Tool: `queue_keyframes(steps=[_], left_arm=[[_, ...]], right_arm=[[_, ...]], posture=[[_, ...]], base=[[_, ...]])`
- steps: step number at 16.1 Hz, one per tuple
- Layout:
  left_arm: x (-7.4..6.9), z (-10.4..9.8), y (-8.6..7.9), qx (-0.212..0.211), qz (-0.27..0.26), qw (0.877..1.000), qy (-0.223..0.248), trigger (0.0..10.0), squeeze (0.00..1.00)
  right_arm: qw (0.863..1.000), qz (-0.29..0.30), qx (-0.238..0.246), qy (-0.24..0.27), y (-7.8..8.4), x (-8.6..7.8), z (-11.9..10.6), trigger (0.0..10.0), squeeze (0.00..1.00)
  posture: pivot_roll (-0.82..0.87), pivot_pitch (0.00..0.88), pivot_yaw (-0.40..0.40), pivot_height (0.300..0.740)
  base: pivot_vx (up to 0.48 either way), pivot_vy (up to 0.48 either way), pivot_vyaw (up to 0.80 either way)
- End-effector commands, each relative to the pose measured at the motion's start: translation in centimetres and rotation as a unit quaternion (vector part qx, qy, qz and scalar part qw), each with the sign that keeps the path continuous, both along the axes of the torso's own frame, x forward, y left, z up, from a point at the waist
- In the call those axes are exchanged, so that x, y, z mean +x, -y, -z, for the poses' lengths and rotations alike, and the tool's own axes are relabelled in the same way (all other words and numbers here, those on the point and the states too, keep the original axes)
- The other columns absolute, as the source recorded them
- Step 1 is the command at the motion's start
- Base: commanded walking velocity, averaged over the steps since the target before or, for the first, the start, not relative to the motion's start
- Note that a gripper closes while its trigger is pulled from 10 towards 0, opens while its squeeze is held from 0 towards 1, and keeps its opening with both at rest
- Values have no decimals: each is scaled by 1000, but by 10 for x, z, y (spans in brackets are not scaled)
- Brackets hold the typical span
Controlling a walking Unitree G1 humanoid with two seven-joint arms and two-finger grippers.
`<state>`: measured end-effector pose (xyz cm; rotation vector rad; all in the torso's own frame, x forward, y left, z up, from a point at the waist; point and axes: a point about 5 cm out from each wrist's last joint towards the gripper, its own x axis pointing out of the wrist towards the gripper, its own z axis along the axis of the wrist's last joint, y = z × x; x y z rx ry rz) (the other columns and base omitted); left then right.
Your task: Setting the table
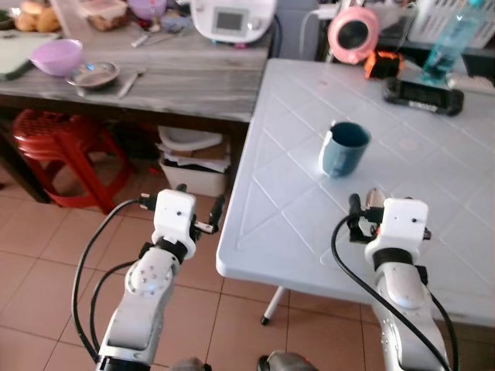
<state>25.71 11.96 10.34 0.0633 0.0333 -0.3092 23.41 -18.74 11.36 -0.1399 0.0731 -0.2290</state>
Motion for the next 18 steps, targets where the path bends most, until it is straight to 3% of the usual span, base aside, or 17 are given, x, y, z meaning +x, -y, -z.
queue_keyframes(steps=[1,4,6,9,11,15,18], left_arm=[[-3,-2,-1,2,4,1000,-2,10000,0],[-4,-2,-1,1,8,1000,-6,10000,0],[-5,-1,-1,2,16,1000,-11,10000,0],[-6,-1,-1,3,22,1000,-14,10000,0],[-7,-1,-1,2,24,1000,-16,10000,0],[-7,-4,0,-2,31,999,-11,10000,0],[-5,-5,0,-6,31,999,-10,10000,0]], right_arm=[[1000,5,4,-1,0,-1,-2,10000,0],[998,34,32,-44,6,-6,11,10000,0],[994,51,37,-94,11,-13,27,10000,0],[989,77,29,-120,21,-23,32,10000,0],[990,76,32,-110,23,-26,28,10000,0],[994,62,33,-82,17,-20,19,10000,0],[995,53,35,-75,14,-18,16,10000,0]], posture=[[-57,0,15,740],[-52,0,13,740],[-53,0,18,740],[-53,0,19,740],[-56,0,20,740],[-58,0,24,740],[-57,0,22,740]], base=[[0,0,0],[0,0,0],[0,0,0],[0,0,0],[0,0,0],[0,0,-800],[0,-343,-706]])
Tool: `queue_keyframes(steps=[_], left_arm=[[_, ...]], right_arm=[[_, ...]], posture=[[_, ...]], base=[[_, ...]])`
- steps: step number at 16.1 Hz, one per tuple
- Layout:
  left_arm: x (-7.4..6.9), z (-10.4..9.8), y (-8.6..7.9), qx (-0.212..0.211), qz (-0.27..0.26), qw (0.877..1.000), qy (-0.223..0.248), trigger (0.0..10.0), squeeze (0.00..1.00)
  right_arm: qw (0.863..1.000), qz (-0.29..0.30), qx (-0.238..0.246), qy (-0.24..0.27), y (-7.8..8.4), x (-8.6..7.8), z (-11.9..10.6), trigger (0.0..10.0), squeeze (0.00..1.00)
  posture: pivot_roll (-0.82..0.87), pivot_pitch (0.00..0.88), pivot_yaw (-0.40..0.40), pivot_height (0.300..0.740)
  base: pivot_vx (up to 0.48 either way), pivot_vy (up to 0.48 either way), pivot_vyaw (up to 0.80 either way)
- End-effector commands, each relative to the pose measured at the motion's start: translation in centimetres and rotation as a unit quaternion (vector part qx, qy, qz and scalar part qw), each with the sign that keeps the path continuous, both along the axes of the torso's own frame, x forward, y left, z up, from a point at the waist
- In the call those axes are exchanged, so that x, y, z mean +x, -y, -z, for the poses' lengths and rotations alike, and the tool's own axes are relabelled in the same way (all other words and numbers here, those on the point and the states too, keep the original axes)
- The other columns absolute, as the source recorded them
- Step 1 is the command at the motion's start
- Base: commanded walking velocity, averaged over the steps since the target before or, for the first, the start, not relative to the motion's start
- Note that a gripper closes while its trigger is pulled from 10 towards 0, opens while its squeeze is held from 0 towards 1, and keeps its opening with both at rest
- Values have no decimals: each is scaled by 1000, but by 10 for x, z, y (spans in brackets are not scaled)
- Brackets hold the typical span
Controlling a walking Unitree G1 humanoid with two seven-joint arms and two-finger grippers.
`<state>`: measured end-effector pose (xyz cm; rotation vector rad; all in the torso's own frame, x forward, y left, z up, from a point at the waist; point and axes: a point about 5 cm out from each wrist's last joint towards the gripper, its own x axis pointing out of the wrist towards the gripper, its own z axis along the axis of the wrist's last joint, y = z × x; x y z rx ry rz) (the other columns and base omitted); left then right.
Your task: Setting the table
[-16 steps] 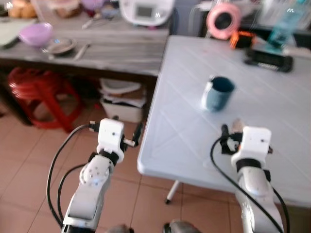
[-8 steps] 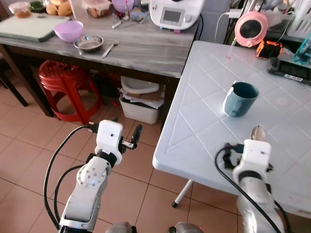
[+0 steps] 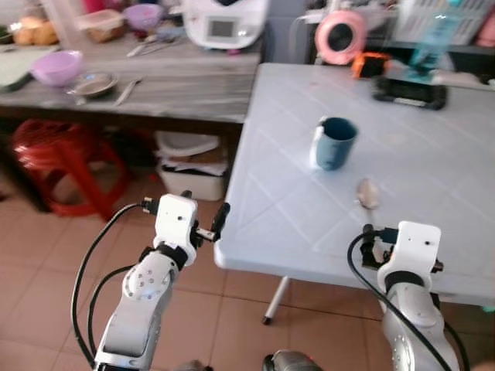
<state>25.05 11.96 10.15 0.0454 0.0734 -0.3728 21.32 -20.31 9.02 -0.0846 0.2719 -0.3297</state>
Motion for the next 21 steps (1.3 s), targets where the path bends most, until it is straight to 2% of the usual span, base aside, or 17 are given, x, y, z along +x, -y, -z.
queue_keyframes(steps=[1,6,9,12,17,21], left_arm=[[2,-6,0,-1,-1,1000,12,10000,0],[4,-6,0,-3,-1,1000,11,10000,0],[5,-9,-1,-14,-15,1000,19,10000,0],[10,-14,-11,0,-74,996,43,10000,0],[6,-12,-9,15,-49,998,39,10000,0],[4,-13,-12,24,-51,998,42,10000,0]], right_arm=[[1000,-6,-3,18,-1,4,-8,10000,0],[999,-12,-10,40,-2,8,-14,10000,0],[999,-12,-16,47,-2,13,-16,10000,0],[997,-26,-25,68,0,27,-24,10000,0],[997,-38,-7,73,0,37,-26,10000,0],[995,-83,24,51,-14,47,-20,10000,0]], posture=[[-58,0,22,740],[-61,0,24,740],[-59,0,24,740],[-55,0,26,740],[-45,0,30,740],[-28,0,37,740]], base=[[0,-386,0],[0,-378,0],[0,0,0],[0,0,0],[0,0,555],[0,0,0]])
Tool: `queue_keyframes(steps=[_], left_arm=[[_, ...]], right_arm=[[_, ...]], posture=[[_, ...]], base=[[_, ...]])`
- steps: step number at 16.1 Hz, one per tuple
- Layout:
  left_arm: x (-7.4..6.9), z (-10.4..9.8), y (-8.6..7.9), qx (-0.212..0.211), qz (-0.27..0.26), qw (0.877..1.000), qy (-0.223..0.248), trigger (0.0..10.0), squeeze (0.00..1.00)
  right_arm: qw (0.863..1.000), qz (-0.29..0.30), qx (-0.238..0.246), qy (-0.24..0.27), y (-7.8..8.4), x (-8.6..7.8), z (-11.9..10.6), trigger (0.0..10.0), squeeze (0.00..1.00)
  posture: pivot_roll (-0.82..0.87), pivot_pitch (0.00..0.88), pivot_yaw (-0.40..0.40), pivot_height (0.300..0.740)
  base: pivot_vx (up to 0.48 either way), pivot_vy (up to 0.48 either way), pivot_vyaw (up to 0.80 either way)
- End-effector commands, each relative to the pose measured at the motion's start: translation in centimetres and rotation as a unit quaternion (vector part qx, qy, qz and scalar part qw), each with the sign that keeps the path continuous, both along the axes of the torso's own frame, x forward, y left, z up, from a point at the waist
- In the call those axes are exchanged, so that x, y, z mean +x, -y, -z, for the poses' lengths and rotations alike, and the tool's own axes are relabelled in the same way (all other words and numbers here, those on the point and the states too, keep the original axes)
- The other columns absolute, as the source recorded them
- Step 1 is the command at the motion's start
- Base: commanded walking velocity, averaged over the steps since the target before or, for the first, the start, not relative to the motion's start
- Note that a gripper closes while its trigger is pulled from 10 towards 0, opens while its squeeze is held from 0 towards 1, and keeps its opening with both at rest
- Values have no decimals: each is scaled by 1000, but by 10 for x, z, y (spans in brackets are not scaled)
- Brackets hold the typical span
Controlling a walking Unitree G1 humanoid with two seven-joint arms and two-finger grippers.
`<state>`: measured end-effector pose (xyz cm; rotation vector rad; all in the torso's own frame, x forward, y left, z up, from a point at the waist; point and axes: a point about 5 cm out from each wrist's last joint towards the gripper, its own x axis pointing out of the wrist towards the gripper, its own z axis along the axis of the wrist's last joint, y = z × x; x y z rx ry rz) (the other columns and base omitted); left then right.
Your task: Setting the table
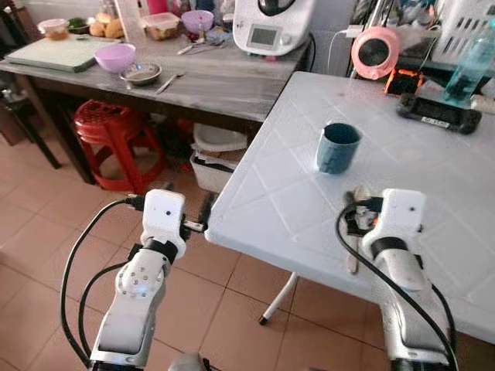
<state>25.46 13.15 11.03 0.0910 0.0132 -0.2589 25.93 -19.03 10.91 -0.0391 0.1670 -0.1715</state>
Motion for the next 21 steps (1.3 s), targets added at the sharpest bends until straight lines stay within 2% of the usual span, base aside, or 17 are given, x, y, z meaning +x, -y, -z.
queue_keyframes(steps=[1,7,10,11,12,13,14,16,17,18,19,21], left_arm=[[-1,-4,0,4,9,1000,3,10000,0],[-3,-3,1,12,35,999,-8,10000,0],[-3,-3,3,11,44,999,-11,10000,0],[-4,-3,4,12,50,999,-13,10000,0],[-4,-2,5,12,51,999,-14,10000,0],[-3,-2,5,12,52,998,-15,10000,0],[-4,-2,5,12,54,998,-16,10000,0],[-4,-2,6,12,55,998,-17,10000,0],[-4,-1,7,12,55,998,-21,10000,0],[-4,0,7,12,55,998,-23,10000,0],[-4,1,7,11,55,998,-26,10000,0],[-4,1,7,11,55,998,-27,10000,0]], right_arm=[[1000,9,8,-12,0,2,2,10000,0],[997,23,15,-77,-4,-7,21,10000,0],[992,11,44,-114,-10,-10,31,10000,0],[992,11,50,-119,-11,-11,33,9216,0],[991,9,54,-120,-12,-11,33,4627,0],[991,2,56,-123,-14,-11,34,1843,0],[990,1,57,-127,-13,-11,34,980,0],[989,-8,56,-133,-11,-6,33,1059,0],[989,-13,57,-133,-9,0,32,1922,0],[989,-17,56,-135,-8,1,32,2118,0],[989,-21,59,-137,-9,3,32,1608,0],[988,-26,60,-140,-10,3,32,1451,0]], posture=[[-22,0,39,740],[-21,0,53,740],[-21,0,58,740],[-21,0,58,740],[-21,0,57,740],[-22,0,56,740],[-21,0,56,740],[-23,0,55,740],[-21,0,54,740],[-21,0,54,740],[-21,0,53,740],[-21,0,53,740]], base=[[0,0,0],[0,0,0],[0,0,0],[0,0,0],[0,0,0],[0,0,0],[0,0,0],[0,0,0],[0,0,0],[0,0,0],[0,0,0],[0,0,0]])
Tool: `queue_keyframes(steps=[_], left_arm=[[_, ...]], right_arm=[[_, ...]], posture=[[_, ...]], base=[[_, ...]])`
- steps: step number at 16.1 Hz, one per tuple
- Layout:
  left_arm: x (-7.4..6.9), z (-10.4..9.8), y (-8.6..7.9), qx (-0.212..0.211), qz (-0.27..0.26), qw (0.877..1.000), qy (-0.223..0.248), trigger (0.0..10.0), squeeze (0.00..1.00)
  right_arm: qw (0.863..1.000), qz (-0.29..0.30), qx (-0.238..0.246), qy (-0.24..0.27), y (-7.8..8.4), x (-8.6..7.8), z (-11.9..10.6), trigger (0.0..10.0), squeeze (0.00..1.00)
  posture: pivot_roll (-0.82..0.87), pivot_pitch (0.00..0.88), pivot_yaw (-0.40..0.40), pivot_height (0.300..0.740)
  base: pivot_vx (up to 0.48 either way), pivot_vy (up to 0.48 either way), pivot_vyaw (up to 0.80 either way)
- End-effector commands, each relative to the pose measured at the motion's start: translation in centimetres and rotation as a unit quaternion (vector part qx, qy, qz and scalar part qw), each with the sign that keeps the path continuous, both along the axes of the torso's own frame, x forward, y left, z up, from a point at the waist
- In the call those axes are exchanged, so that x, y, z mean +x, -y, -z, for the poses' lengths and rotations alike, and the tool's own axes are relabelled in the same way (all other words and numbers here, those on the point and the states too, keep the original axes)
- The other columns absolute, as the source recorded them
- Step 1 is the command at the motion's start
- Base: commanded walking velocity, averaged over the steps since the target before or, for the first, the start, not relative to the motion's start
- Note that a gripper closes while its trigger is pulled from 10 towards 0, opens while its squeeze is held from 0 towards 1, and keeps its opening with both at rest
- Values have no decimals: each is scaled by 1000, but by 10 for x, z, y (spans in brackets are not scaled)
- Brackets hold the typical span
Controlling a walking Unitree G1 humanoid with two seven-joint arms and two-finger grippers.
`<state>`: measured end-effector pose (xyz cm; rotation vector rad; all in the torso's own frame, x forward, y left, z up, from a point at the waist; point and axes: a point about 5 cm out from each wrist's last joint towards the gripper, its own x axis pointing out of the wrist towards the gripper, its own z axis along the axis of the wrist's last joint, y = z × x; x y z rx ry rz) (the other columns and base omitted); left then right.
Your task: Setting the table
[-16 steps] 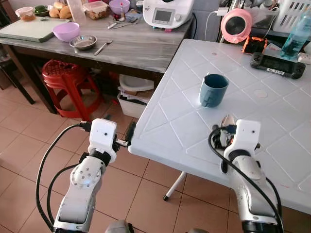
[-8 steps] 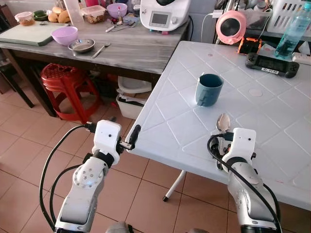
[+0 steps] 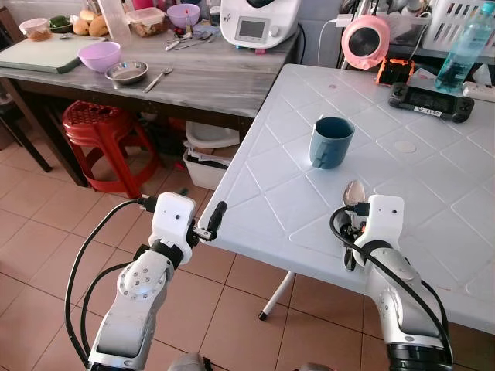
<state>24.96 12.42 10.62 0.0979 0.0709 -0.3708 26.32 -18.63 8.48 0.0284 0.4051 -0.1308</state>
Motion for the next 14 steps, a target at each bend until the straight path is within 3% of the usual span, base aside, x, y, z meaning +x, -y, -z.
queue_keyframes(steps=[1,14], left_arm=[[1,-3,0,4,0,1000,4,10000,0],[1,-3,0,4,0,1000,4,10000,0]], right_arm=[[1000,-12,16,-24,-6,-1,8,1451,0],[1000,-12,16,-24,-6,-1,8,1451,0]], posture=[[-21,0,53,740],[-21,0,53,740]], base=[[0,0,0],[0,0,0]])
